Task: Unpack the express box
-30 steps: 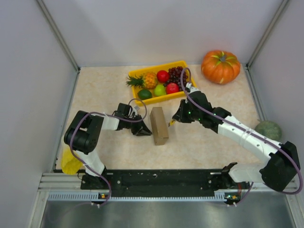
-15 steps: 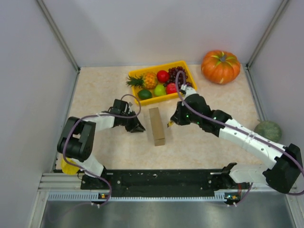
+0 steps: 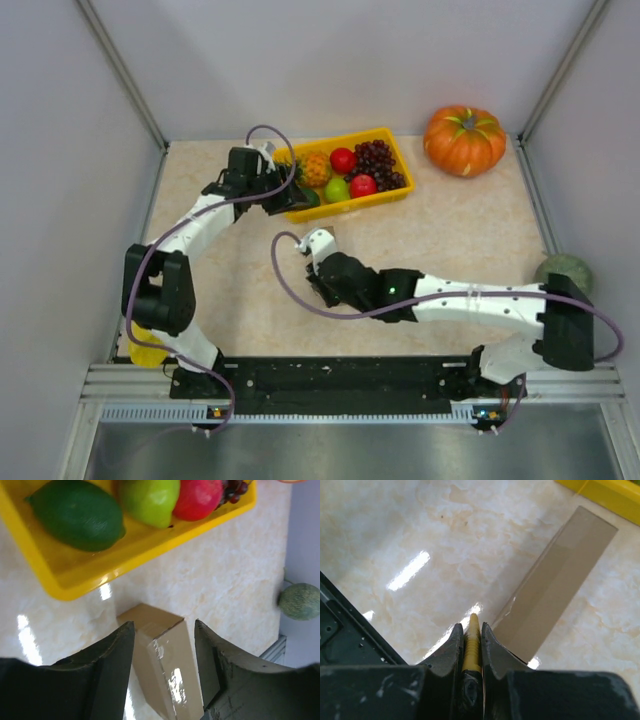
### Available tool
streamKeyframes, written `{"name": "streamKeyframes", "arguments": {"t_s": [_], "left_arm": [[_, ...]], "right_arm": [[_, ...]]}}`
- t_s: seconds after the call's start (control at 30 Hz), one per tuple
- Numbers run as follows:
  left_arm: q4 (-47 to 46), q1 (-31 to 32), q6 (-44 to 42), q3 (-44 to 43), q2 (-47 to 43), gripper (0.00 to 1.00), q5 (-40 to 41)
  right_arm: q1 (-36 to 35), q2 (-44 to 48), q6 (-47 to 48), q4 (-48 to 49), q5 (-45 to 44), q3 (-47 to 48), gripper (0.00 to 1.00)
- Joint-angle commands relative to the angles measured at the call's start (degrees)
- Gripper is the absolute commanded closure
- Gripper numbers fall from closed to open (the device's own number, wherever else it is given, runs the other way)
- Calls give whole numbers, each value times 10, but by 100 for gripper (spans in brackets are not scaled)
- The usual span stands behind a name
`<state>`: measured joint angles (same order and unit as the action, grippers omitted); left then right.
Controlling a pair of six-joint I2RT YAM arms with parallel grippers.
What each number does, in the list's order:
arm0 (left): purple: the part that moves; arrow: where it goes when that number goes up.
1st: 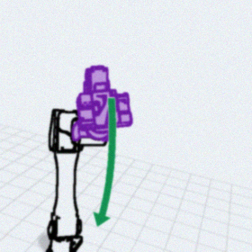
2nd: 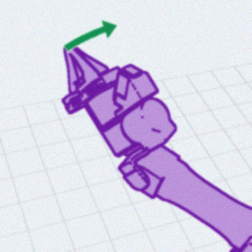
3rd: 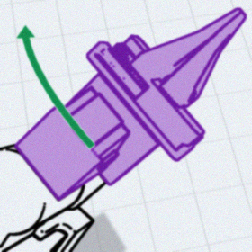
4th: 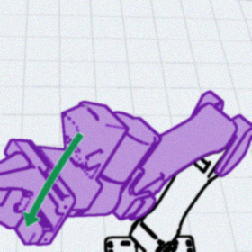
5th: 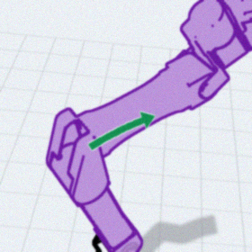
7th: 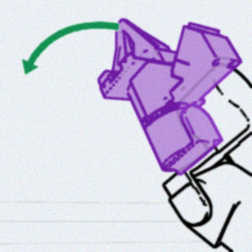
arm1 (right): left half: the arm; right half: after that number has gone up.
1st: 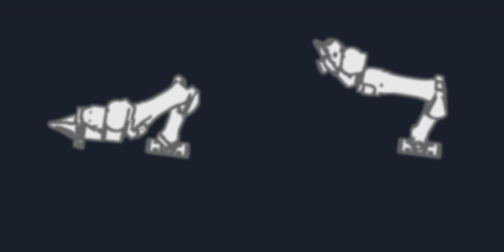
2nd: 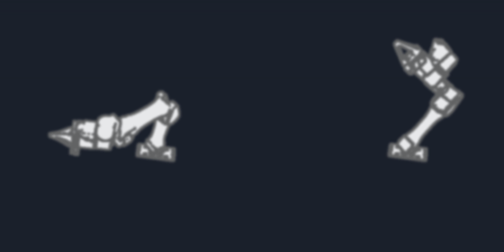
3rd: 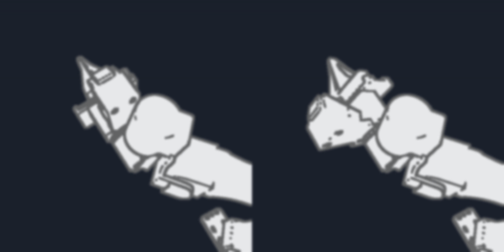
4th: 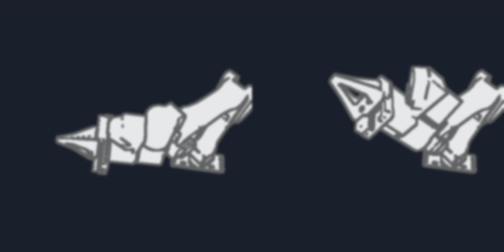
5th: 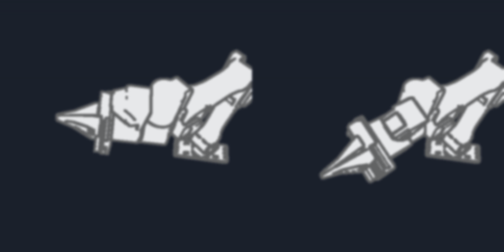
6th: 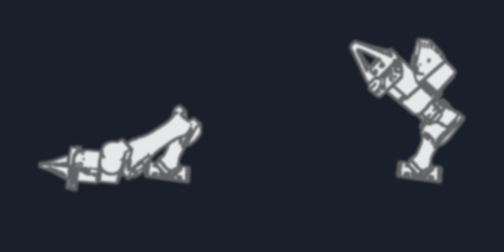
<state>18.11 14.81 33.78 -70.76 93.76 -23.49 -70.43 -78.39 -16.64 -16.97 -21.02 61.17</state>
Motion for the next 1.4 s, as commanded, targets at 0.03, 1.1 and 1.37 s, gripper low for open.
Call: {"name": "streamKeyframes", "arguments": {"t_s": [0.03, 1.1, 1.37], "left_arm": [[-75, 0, 8, -52, 77, 45, -136], [-94, 104, -59, -83, 172, 45, -219], [-67, 130, -114, -108, 185, 45, -211]], "right_arm": [[-30, -83, 45, 66, -57, 29, 100], [-4, 68, -185, -88, -213, -142, 100], [85, 163, -197, -47, -160, -212, 100]]}}
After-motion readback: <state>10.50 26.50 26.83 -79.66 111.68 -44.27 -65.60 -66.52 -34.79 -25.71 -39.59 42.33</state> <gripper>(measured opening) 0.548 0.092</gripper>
